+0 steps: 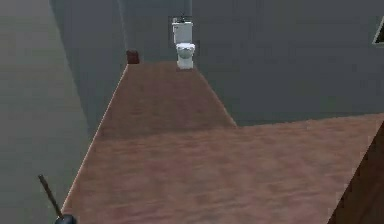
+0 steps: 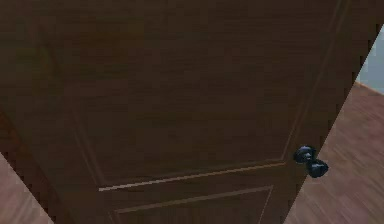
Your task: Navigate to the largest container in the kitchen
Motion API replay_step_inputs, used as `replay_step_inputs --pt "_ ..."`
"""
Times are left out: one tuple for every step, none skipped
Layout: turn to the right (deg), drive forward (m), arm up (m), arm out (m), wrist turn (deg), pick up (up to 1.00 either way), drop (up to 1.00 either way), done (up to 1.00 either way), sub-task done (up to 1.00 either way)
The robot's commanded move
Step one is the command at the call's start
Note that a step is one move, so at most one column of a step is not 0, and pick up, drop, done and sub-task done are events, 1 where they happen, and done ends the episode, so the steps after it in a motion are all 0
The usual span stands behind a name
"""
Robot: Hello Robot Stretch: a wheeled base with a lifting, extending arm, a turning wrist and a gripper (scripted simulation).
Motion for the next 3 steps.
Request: replay_step_inputs --pt "6.0 0.00 0.00 0.00 0.0 0.00 0.00 0.00 0.00" --pt "0.0 0.50 0.00 0.00 0.0 0.00 0.00 0.00 0.00" --pt "30.0 0.00 0.00 0.00 0.0 0.00 0.00 0.00 0.00"
